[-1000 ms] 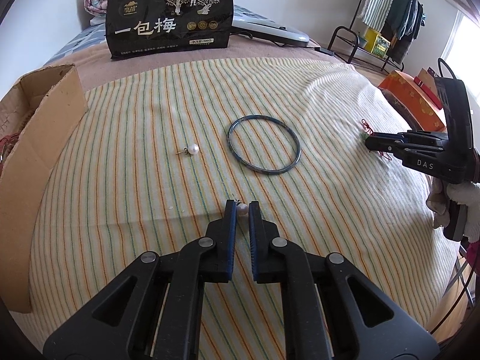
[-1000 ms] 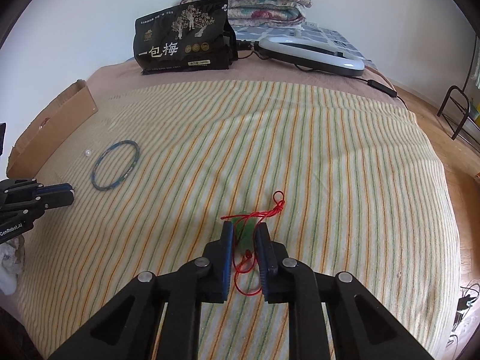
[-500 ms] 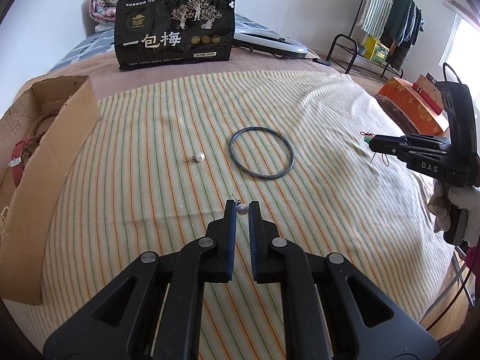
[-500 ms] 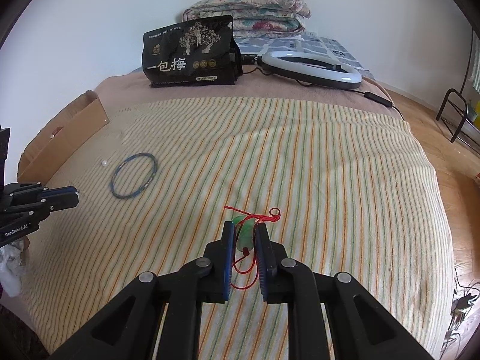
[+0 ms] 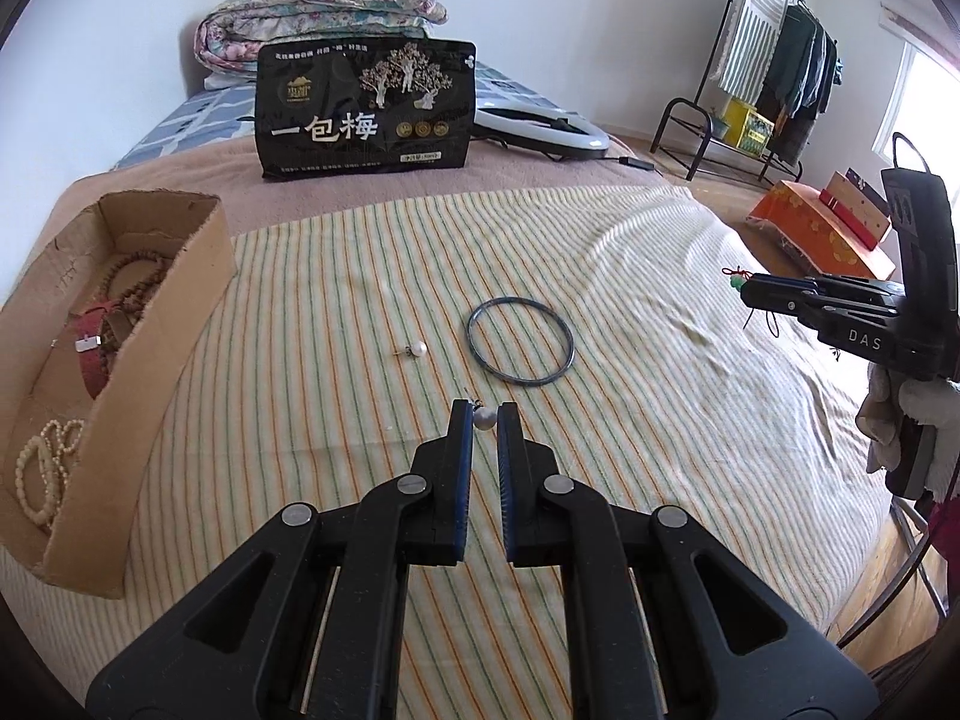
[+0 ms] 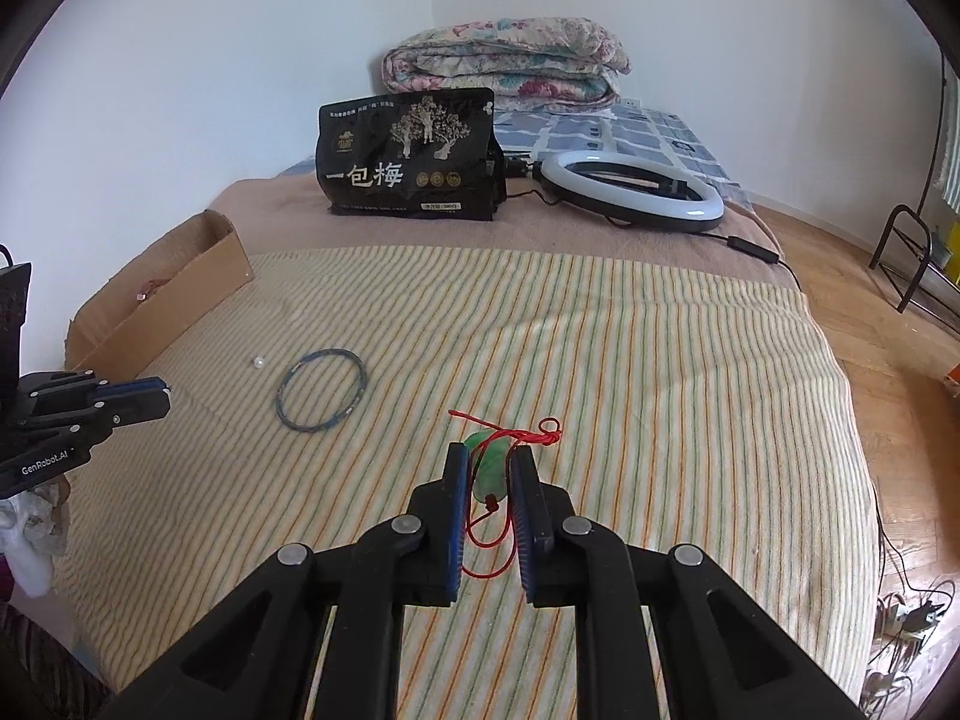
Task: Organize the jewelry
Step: 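Carry the pearl earring and red string pendant with both tools over the box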
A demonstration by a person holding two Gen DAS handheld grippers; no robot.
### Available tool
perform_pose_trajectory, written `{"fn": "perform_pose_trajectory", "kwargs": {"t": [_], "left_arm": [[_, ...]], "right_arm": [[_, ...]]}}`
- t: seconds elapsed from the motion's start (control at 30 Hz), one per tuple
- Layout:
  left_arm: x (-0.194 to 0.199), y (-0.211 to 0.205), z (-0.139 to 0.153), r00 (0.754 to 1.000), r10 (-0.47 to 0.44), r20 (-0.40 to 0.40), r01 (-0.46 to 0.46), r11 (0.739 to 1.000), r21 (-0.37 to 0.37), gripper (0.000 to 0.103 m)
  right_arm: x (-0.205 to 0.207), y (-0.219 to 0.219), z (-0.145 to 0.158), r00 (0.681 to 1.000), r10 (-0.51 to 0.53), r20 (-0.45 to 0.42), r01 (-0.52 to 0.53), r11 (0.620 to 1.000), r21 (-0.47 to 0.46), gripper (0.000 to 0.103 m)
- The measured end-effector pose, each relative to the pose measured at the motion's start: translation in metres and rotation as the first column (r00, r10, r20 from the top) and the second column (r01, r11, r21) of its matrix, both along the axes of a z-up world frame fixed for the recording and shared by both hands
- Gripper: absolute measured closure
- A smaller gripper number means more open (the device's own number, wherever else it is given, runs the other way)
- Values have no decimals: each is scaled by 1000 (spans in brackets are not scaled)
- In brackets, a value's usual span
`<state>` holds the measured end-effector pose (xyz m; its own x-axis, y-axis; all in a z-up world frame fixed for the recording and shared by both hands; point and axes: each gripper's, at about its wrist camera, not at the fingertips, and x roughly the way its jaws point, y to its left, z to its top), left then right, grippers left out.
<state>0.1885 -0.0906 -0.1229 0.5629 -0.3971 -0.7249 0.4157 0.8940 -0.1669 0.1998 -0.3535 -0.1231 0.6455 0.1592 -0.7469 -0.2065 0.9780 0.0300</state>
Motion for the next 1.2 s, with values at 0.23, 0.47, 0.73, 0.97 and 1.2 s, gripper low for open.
{"fn": "perform_pose_trajectory", "kwargs": {"t": [0.23, 0.47, 0.73, 0.97, 1.2], "left_arm": [[-8, 15, 18, 999, 23, 37, -22, 1000, -16, 97], [-17, 36, 39, 995, 56, 86, -54, 998, -29, 97], [-23, 72, 55, 986, 109, 124, -105, 994, -36, 97], [-25, 107, 66, 975, 158, 157, -154, 987, -33, 97], [-24, 142, 71, 961, 212, 176, -212, 977, -19, 97]], "right_arm": [[-6, 18, 19, 999, 19, 29, -19, 1000, 11, 91], [-9, 49, 41, 996, 63, 60, -65, 998, 25, 91], [-9, 96, 62, 987, 127, 99, -131, 991, 34, 91], [-2, 136, 72, 976, 184, 113, -189, 981, 38, 91], [9, 177, 76, 962, 244, 123, -251, 967, 43, 91]]}}
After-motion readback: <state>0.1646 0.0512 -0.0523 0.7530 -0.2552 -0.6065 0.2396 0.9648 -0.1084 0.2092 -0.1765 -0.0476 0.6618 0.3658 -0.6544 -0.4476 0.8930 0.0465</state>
